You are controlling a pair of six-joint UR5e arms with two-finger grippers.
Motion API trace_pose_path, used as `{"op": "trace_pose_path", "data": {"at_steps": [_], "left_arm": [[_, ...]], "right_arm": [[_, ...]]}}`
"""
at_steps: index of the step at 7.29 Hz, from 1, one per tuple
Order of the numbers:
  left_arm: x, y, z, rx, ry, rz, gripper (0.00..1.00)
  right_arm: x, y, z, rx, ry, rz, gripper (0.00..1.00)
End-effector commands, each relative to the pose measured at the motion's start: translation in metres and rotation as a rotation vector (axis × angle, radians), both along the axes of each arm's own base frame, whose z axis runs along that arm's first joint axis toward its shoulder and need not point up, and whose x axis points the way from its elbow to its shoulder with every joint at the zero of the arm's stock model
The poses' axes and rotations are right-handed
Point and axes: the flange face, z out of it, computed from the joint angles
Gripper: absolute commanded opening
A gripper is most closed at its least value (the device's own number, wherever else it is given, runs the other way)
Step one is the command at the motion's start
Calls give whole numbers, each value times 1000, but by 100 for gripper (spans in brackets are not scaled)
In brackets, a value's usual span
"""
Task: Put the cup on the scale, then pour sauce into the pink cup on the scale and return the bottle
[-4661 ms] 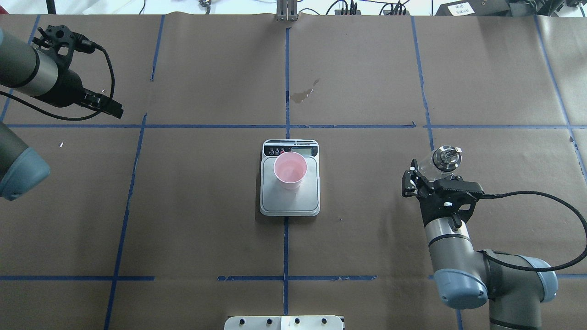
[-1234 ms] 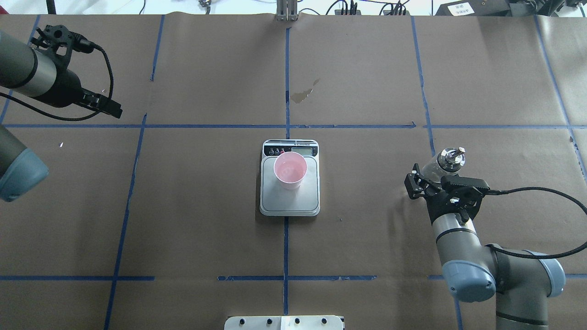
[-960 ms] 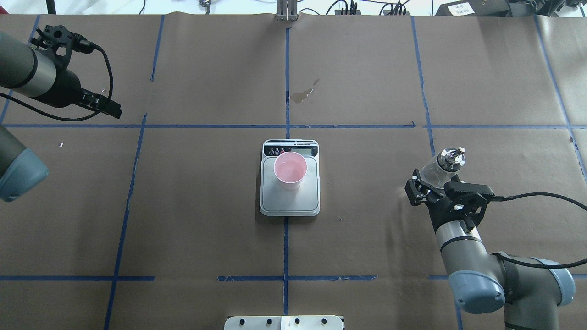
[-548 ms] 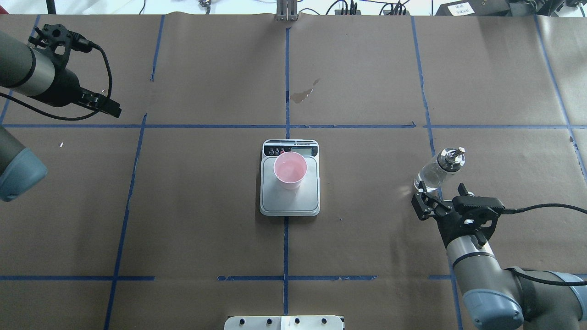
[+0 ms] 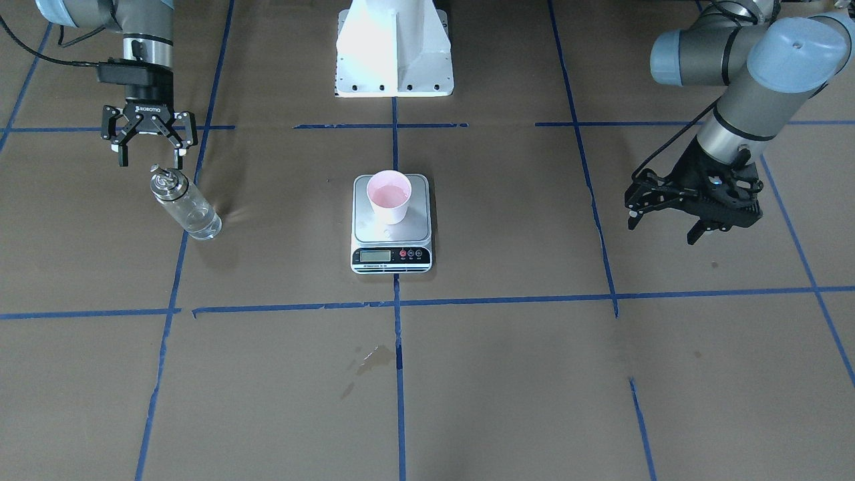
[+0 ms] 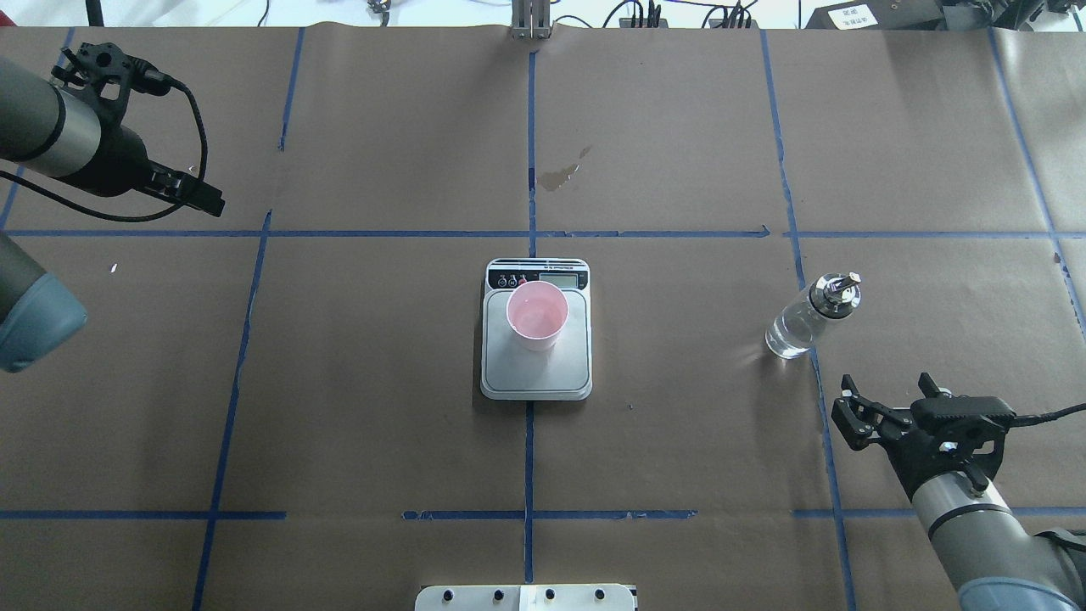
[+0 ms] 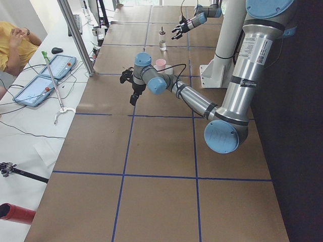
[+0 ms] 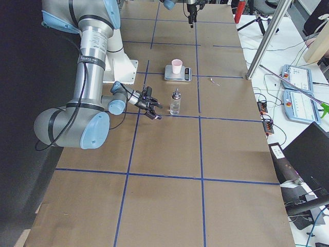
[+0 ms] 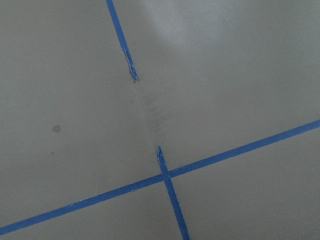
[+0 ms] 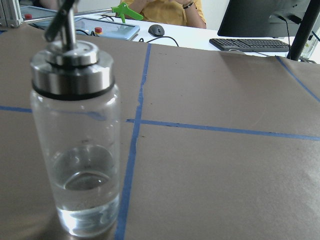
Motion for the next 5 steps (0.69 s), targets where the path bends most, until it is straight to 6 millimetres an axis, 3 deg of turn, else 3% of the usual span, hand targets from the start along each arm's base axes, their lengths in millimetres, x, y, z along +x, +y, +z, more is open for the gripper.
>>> {"op": "trace_pose_path", "data": {"at_steps": [1,2,5], "left_arm": [[0,0,3,-4,-3,1,99],[2,-1,7,-10,-8,3,99],[3,-2,9,-14,-10,3,99]], "right_arm": [[32,3,34,-43,16,-41,100],[37,-6,40,-47,35,-67,100],[74,-61,57,-78,79,-129,100]]}}
